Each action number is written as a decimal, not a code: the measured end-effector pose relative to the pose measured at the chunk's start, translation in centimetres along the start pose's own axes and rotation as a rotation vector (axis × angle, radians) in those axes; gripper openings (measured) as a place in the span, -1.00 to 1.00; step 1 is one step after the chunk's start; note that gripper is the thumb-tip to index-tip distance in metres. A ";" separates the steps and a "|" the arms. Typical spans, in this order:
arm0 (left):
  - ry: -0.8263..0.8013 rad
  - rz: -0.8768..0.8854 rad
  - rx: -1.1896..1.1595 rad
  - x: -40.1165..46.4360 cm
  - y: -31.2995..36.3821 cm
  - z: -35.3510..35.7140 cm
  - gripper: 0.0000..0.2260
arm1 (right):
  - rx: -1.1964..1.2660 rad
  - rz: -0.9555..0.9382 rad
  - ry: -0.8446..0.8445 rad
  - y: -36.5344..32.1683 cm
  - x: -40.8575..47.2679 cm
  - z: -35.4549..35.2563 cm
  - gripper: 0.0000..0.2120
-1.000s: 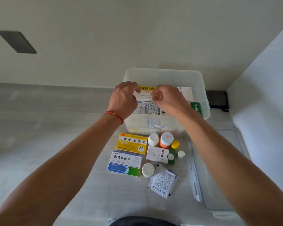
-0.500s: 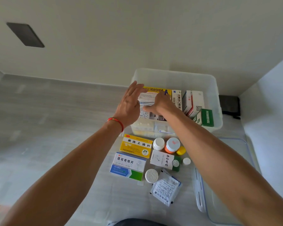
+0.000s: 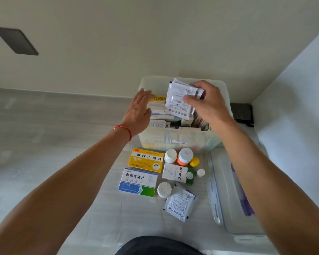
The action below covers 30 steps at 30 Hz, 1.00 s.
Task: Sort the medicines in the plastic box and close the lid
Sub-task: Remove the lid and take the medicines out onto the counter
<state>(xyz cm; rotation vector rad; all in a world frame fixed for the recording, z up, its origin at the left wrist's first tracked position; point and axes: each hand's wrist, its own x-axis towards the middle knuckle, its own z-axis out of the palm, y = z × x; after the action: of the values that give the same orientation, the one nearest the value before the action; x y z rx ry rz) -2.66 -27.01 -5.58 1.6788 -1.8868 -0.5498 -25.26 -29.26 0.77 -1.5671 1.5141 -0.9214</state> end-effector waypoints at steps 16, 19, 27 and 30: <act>0.119 0.005 -0.050 -18.7 4.3 7.1 -0.57 | 0.189 0.719 -0.188 17.0 -23.5 3.3 -0.76; 0.065 -0.070 -0.028 -19.5 3.0 6.5 -0.55 | -0.081 0.589 -0.145 17.3 -23.4 4.3 -0.66; 0.093 -0.083 -0.027 -18.6 2.3 4.7 -0.56 | -0.545 0.225 -0.302 16.8 -22.0 2.4 -0.65; 0.170 -0.033 -0.061 -17.0 3.0 3.3 -0.61 | -0.626 0.066 -0.300 14.6 -21.3 1.0 -0.71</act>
<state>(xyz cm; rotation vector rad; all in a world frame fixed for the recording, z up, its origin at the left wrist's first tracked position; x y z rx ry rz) -5.91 -10.00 -8.46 1.6649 -1.7083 -0.4570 -31.81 -8.08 -12.60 -1.9609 1.7047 -0.1480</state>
